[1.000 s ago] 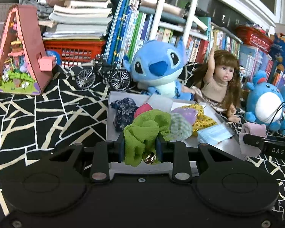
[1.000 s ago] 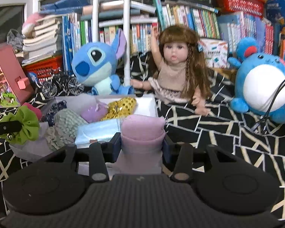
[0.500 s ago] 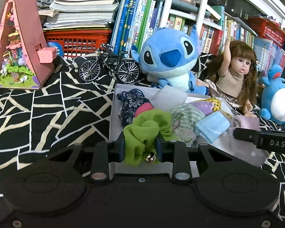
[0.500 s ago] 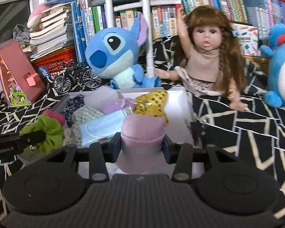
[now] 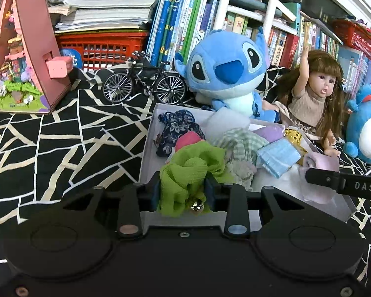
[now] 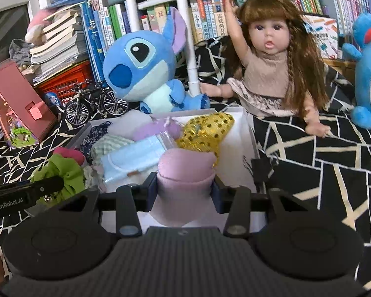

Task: Organize soft objects
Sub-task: 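Lower and release the pink cap in the box with right tool while left tool releases the scrunchie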

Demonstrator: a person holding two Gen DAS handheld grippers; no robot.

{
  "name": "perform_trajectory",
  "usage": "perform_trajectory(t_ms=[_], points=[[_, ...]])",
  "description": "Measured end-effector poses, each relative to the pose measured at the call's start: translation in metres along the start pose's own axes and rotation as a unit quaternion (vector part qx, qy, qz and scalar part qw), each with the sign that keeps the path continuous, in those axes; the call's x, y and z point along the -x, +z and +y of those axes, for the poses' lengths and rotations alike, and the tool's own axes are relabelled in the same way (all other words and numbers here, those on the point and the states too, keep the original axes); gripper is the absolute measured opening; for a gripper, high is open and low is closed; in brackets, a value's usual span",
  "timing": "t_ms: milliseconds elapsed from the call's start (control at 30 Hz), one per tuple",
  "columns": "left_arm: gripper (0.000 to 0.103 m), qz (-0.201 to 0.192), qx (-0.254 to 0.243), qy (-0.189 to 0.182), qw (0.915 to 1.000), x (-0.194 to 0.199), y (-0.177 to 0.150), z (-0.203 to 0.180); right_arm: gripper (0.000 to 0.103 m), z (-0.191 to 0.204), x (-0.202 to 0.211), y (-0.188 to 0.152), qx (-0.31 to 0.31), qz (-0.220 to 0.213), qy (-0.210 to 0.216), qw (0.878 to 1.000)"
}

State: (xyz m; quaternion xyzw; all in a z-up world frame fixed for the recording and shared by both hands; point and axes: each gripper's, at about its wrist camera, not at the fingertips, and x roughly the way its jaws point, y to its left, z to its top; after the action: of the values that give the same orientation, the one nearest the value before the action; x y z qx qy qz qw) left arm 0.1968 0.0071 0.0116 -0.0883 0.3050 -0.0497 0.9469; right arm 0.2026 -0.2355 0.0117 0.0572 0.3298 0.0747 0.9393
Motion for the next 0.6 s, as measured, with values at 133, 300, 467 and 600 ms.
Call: perform_trajectory(t_ms=[133,300,467,600], points=[[0.036,0.005,-0.001,0.001,1.0000,0.001,-0.002,0.001,0.051,-0.005,0.001,-0.005,0.001,0.007,-0.004,1.000],[0.044,-0.001,-0.008,-0.002,1.0000,0.007,-0.004,-0.002,0.058,-0.013,0.003,-0.011,-0.013,0.009,0.003,1.000],[0.058,-0.013,-0.013,-0.002,0.9998,0.016,-0.004,-0.004,0.073,-0.015,0.009,-0.013,-0.014,0.001,0.011,1.000],[0.067,-0.021,-0.015,-0.001,0.9997,0.026,-0.003,-0.005,0.078,-0.013,0.018,-0.012,-0.012,-0.009,0.014,1.000]])
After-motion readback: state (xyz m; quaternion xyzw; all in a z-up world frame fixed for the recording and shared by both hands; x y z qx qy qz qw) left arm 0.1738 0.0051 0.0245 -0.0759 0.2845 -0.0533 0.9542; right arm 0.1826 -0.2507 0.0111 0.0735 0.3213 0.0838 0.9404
